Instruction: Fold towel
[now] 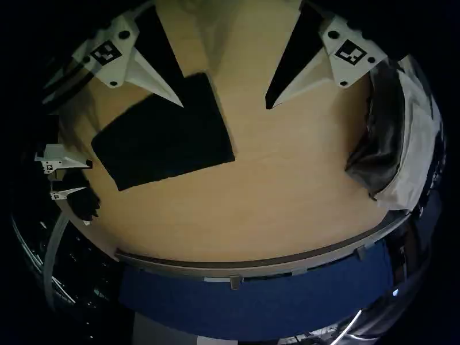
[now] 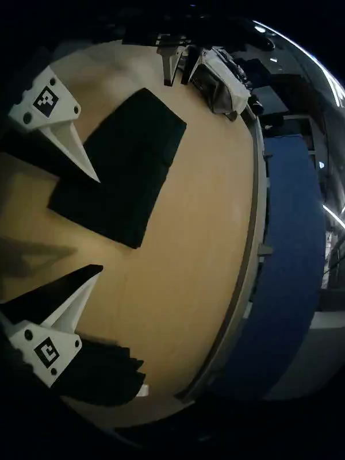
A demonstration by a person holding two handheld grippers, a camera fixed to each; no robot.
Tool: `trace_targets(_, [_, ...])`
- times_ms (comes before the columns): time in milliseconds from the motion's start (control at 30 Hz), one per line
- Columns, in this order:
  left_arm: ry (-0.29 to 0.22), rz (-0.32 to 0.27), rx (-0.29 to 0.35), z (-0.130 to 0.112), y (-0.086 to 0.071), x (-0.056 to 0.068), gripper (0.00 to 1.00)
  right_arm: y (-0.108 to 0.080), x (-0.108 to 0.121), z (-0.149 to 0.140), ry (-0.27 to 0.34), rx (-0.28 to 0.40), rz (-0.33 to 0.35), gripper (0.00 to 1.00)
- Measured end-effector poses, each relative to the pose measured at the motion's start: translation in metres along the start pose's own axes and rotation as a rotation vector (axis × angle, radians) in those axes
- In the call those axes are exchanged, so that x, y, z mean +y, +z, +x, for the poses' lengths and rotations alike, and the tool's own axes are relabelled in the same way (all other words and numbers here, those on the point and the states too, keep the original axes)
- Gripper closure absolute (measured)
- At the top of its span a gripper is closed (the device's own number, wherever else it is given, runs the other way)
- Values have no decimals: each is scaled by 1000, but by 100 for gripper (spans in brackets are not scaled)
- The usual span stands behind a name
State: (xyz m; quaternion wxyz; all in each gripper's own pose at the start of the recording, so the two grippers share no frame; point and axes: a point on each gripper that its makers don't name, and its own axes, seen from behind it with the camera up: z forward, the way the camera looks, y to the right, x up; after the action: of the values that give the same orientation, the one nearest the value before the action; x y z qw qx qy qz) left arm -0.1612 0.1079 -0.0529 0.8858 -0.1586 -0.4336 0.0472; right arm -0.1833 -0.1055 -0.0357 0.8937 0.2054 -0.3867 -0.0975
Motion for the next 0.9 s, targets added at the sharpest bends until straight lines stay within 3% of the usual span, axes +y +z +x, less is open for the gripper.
trace_targets(367, [-25,-5,-21,-31,-20,11,5,-7,-17,-30,-11,-45,34,2])
trace_targets(733, [-35,-5,-10,-28,-23,10,5,-7,-25,-46,-12,-83,62,23])
trace_targets(900, [-35,-4,-11,-30,-23,9,4,-5,-30,-55,-5,-104,78,39])
